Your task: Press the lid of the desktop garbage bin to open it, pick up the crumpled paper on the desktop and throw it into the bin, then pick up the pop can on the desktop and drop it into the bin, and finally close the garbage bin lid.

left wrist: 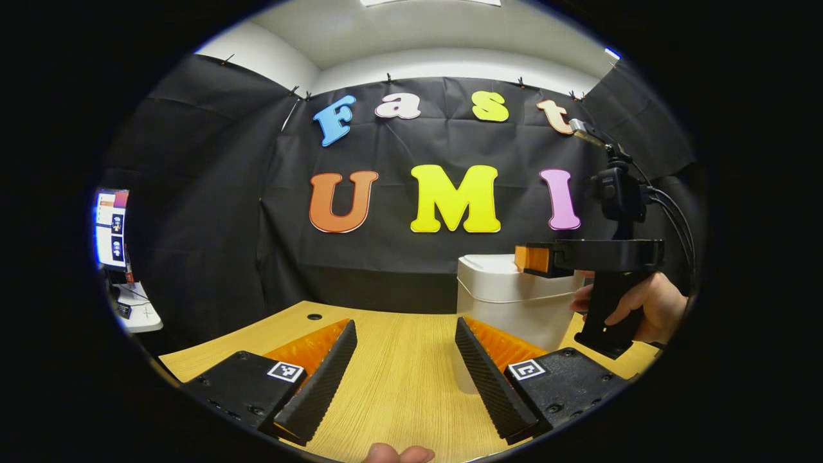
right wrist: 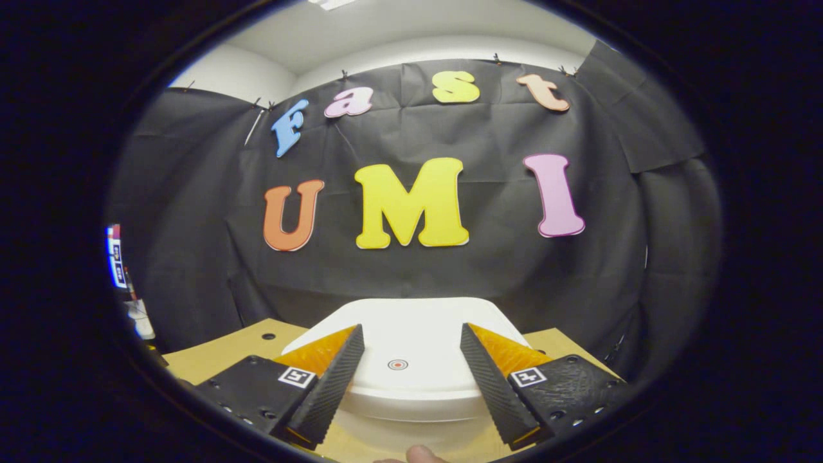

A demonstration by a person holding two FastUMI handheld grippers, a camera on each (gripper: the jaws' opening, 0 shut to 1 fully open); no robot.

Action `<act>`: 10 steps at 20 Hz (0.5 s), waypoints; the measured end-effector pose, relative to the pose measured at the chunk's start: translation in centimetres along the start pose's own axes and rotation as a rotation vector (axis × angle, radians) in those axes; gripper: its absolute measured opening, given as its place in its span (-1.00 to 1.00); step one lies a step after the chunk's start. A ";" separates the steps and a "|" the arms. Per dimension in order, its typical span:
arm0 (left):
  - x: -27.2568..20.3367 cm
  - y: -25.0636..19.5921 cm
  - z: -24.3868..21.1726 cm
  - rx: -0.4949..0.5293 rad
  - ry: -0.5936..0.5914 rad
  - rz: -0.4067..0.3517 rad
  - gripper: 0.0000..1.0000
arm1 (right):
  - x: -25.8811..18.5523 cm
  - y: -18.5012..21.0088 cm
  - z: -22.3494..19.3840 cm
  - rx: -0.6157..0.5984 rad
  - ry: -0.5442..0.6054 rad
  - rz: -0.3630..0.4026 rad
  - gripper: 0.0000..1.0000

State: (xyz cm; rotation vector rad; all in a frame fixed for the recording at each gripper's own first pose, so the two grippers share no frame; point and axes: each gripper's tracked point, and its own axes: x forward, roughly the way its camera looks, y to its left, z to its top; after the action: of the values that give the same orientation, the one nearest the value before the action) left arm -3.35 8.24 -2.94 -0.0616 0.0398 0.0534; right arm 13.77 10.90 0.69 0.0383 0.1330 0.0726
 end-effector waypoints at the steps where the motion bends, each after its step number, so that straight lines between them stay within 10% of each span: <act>1: 0.2 -0.2 0.1 -0.002 -0.004 -0.003 0.98 | -0.6 -0.3 0.4 0.000 -0.013 0.001 0.88; 10: 1.7 -3.0 2.9 0.012 -0.064 -0.038 0.98 | -9.4 -6.0 0.7 -0.007 -0.100 -0.066 0.87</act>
State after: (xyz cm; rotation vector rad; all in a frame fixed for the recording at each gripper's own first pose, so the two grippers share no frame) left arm -1.36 5.53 0.07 -0.0486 -0.0251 0.0172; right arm 5.01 4.21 2.31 0.0303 0.0339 0.0054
